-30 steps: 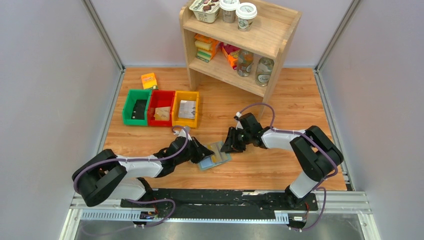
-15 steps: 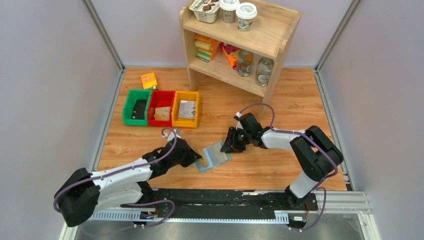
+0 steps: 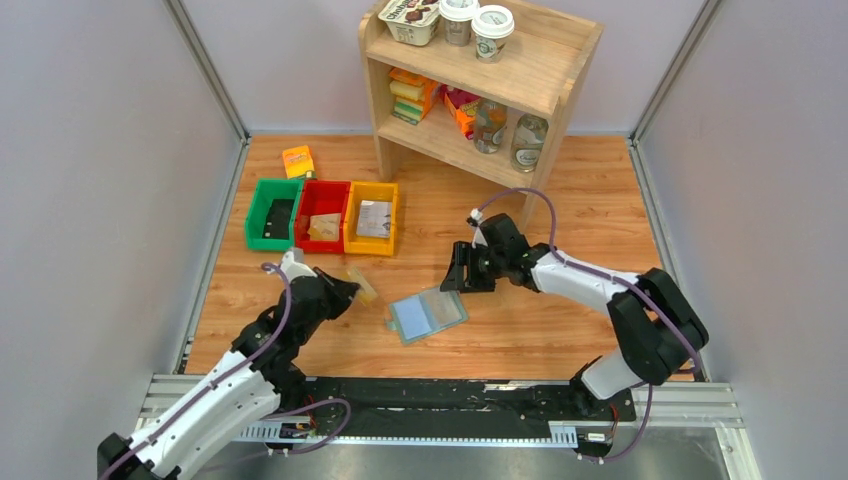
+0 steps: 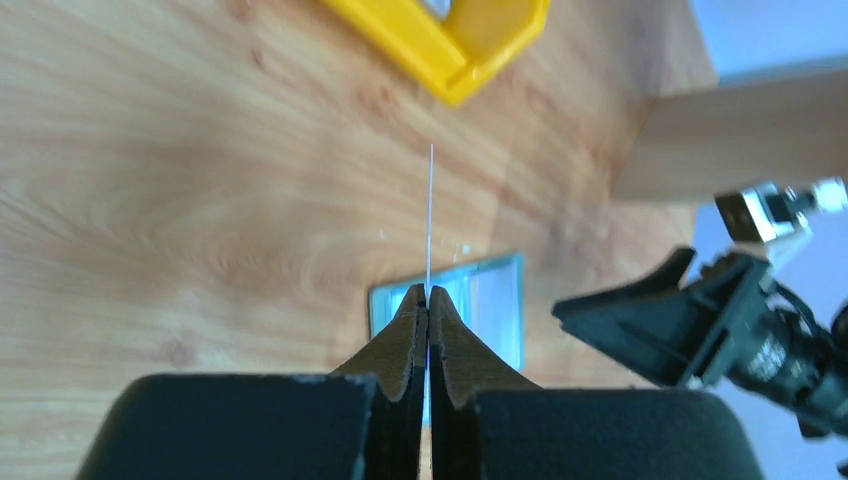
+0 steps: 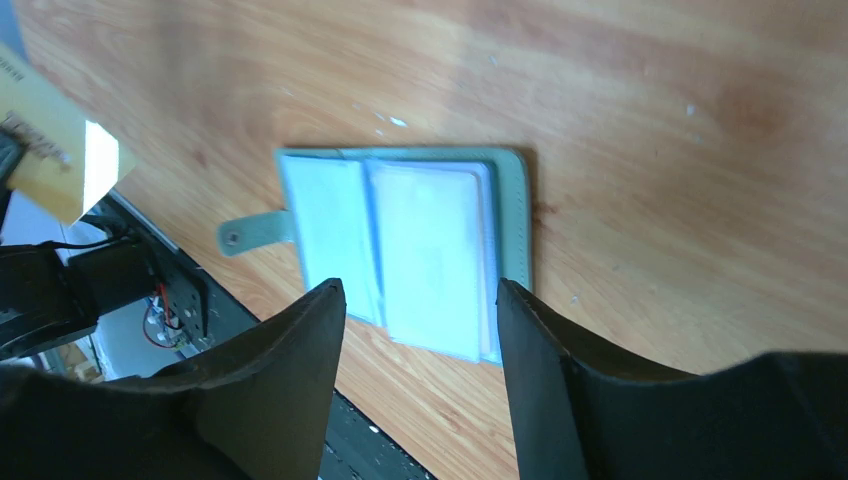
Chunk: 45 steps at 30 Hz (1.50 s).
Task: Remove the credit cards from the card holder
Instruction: Place the credit card in the storage box.
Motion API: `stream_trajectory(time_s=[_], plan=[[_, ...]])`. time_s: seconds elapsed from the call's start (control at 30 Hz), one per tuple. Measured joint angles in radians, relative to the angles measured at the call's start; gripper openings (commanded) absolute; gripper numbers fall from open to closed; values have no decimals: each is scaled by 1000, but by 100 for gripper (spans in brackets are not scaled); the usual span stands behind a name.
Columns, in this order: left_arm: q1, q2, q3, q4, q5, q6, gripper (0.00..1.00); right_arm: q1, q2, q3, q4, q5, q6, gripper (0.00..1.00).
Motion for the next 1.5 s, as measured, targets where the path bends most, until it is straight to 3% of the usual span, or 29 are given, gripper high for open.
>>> stream_trajectory(time_s=[0.27, 0.43, 0.47, 0.57, 0.97, 1.33, 1.5], plan=[[264, -13, 0, 69, 23, 35, 0, -71, -209, 98, -79, 43, -124, 75], [474, 125, 1, 238, 116, 18, 0, -119, -394, 72, -114, 107, -196, 89], [501, 152, 1, 275, 128, 14, 0, -123, -429, 59, -117, 118, -206, 100], [560, 246, 6, 385, 140, -3, 0, -127, -549, 2, -130, 157, -240, 100], [589, 661, 154, 687, 66, -124, 0, -127, -768, -109, -159, 312, -256, 100], [592, 927, 217, 807, 35, -220, 4, -127, -990, -241, -66, 505, -124, 100], [592, 996, 226, 837, 40, -259, 19, -127, -1019, -273, -21, 537, -102, 100]])
